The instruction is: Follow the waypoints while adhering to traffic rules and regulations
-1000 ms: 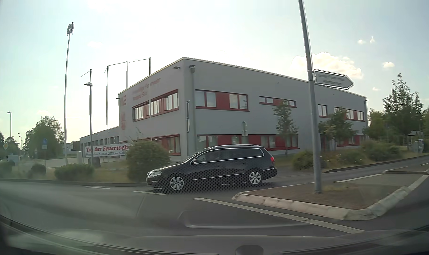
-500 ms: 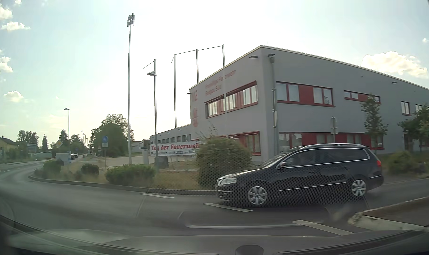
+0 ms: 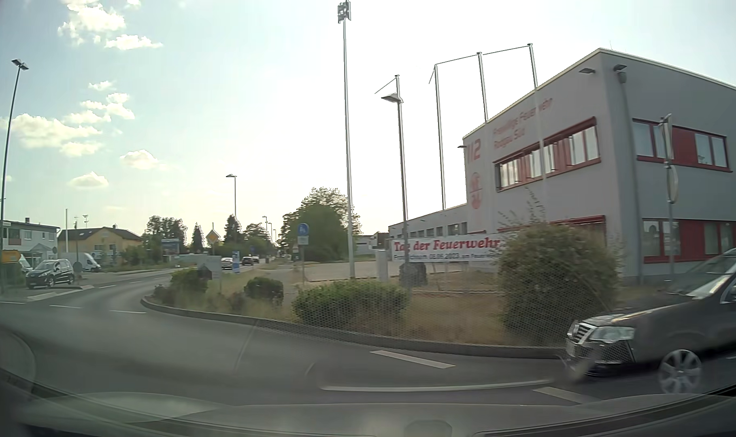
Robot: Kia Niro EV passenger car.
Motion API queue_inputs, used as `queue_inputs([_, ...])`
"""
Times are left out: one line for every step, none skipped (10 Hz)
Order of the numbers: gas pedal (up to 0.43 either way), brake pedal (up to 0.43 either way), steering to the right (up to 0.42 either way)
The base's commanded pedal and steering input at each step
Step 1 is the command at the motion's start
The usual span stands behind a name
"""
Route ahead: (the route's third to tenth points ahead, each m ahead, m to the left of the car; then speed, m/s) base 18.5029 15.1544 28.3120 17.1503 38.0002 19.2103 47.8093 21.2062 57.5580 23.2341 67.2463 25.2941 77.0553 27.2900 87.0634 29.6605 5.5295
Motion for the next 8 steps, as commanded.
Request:
queue_inputs([0.067,0.030,-0.422])
queue_inputs([0.067,0.030,-0.420])
queue_inputs([0.067,0.030,-0.415])
queue_inputs([0.067,0.030,-0.411])
queue_inputs([0.067,0.030,-0.410])
queue_inputs([0.067,0.030,-0.408])
queue_inputs([0.067,0.030,-0.404])
queue_inputs([0.067,0.030,-0.397])
